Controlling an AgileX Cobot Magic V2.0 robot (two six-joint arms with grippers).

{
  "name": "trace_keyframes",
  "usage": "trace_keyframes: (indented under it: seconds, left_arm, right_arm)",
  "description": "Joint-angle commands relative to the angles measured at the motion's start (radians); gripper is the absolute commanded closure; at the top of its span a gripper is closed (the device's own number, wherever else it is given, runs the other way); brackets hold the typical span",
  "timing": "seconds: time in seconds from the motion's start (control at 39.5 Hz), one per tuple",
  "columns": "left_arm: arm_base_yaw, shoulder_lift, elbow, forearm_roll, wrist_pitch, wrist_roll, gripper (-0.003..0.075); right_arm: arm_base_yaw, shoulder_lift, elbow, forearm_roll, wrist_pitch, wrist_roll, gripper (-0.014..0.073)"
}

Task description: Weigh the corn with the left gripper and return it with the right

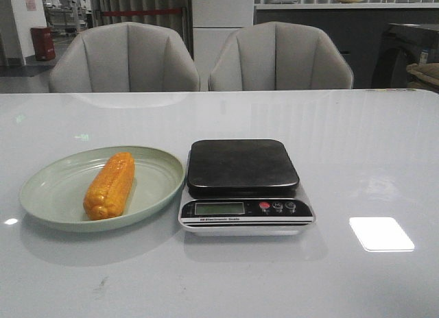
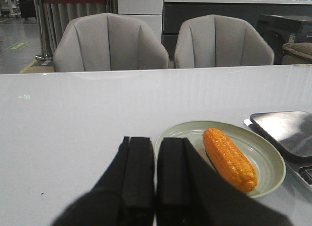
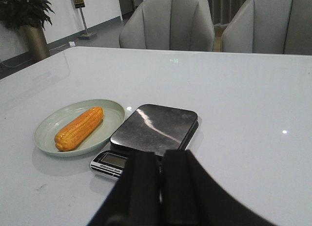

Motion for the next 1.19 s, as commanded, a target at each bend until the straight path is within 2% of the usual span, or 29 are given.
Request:
trace_keyframes:
  seconds: [0.0, 0.18, 0.33, 0.43, 0.63, 0.71, 1.16]
  left_arm:
    - [-0.008, -0.023, 0.03, 0.001, -0.082, -0.001, 0.0607]
    - [-0.008, -0.023, 0.03, 0.001, -0.082, -0.001, 0.0607]
    - [-0.008, -0.023, 0.03, 0.001, -0.082, -0.001, 0.0607]
    - [-0.008, -0.023, 0.03, 0.001, -0.082, -0.001, 0.0607]
    - [-0.008, -0.023, 0.03, 0.001, -0.082, -0.001, 0.0607]
    - [-0.008, -0.023, 0.03, 0.001, -0.082, -0.001, 0.0607]
    - [-0.008, -0.021, 0.03, 0.001, -0.082, -0.001, 0.0607]
  right_arm:
    - [-0.048, 0.01, -0.029, -0.017, -0.092, -0.033, 0.0435]
    - [-0.21, 0.007, -0.021, 0.015, -0.106, -0.08, 0.0435]
    - [-0.364, 0.003, 0.036, 0.031, -0.201, -0.104, 0.0435]
    - [-0.418, -0.026, 0.106, 0.036, -0.273, -0.114, 0.0435]
    - [-0.439, -0.152, 0.228, 0.036, -0.309, -0.157, 0.0435]
    - [-0.44, -0.201, 0.228, 0.036, -0.253, -0.157, 0.0435]
    - [-0.44, -0.198, 0.228, 0.035, -0.25, -0.157, 0.0435]
